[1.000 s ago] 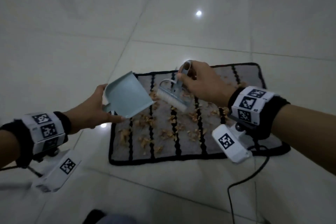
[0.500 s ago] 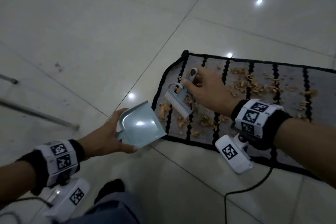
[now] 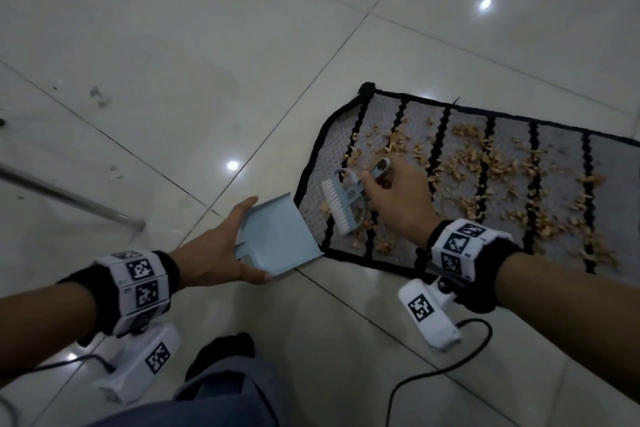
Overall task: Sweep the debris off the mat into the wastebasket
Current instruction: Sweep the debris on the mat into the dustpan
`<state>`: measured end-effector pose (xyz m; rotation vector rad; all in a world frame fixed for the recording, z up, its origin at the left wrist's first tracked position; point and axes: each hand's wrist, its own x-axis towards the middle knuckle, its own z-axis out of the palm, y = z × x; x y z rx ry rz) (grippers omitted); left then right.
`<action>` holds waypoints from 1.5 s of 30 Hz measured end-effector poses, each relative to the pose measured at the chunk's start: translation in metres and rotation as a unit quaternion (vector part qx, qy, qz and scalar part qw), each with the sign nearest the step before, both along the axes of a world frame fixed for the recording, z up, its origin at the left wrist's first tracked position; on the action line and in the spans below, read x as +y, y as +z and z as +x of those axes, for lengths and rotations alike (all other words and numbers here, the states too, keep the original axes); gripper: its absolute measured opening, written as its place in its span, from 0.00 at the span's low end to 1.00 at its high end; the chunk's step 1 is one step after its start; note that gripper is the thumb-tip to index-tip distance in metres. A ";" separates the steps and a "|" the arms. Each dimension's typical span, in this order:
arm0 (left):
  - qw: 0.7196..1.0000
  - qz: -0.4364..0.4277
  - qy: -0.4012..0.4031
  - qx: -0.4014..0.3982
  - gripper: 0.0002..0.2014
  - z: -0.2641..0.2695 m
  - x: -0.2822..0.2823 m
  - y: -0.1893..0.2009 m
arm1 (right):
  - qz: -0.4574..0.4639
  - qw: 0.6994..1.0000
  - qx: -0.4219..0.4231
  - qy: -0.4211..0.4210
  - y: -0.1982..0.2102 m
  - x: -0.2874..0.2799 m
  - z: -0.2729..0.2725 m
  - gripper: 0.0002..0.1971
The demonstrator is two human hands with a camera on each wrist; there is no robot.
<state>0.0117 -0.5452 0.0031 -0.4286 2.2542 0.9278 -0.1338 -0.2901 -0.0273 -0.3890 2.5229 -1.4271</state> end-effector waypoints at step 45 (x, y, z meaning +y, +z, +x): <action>0.998 -0.035 -0.026 0.035 0.62 -0.051 0.033 -0.021 | -0.115 0.979 0.039 -0.162 0.008 0.025 -0.065 0.08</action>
